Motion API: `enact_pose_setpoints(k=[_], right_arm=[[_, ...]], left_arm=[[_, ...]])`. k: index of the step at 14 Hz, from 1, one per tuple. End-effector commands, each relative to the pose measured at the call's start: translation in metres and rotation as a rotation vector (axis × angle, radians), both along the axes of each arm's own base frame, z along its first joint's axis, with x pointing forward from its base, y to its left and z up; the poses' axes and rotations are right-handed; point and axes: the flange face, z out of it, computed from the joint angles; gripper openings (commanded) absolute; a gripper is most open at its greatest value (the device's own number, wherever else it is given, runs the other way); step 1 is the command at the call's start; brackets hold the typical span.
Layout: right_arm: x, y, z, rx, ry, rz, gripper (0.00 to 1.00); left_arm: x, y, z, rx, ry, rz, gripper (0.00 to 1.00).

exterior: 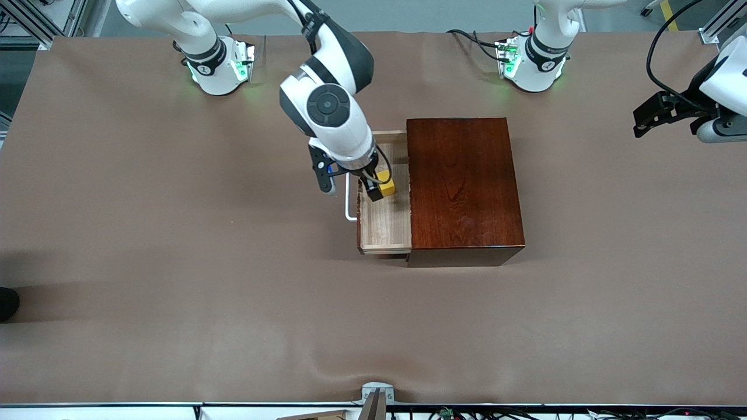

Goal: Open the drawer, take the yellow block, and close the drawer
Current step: 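Lower the right gripper into the drawer and grasp the yellow cube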

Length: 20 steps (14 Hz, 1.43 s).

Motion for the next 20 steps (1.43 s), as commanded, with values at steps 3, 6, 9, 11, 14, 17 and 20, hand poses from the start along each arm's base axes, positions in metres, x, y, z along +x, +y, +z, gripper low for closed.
enact_pose_setpoints(k=[3, 6, 9, 11, 14, 17, 20], right_arm=[[-0.006, 0.019, -0.022, -0.016, 0.003, -0.007, 1.0], [-0.008, 0.026, -0.035, -0.009, -0.006, -0.003, 1.0], [-0.009, 0.027, -0.048, -0.022, -0.014, 0.015, 0.9], [-0.008, 0.029, -0.047, -0.014, -0.032, 0.024, 0.64], [-0.009, 0.031, -0.047, -0.022, -0.047, 0.045, 0.14], [-0.009, 0.031, -0.044, -0.018, -0.047, 0.044, 0.0], [0.003, 0.028, -0.024, 0.009, -0.059, 0.018, 0.0]], left_arm=[[-0.007, 0.002, 0.01, -0.02, -0.003, -0.017, 1.0], [-0.007, 0.002, 0.01, -0.02, -0.003, -0.017, 1.0], [-0.007, 0.002, 0.01, -0.02, -0.001, -0.017, 1.0], [-0.007, 0.001, 0.01, -0.02, -0.001, -0.017, 1.0], [-0.006, 0.0, 0.008, -0.02, 0.0, -0.019, 1.0], [-0.007, 0.001, 0.009, -0.021, 0.002, -0.017, 1.0], [-0.007, 0.001, 0.009, -0.02, 0.002, -0.017, 1.0]])
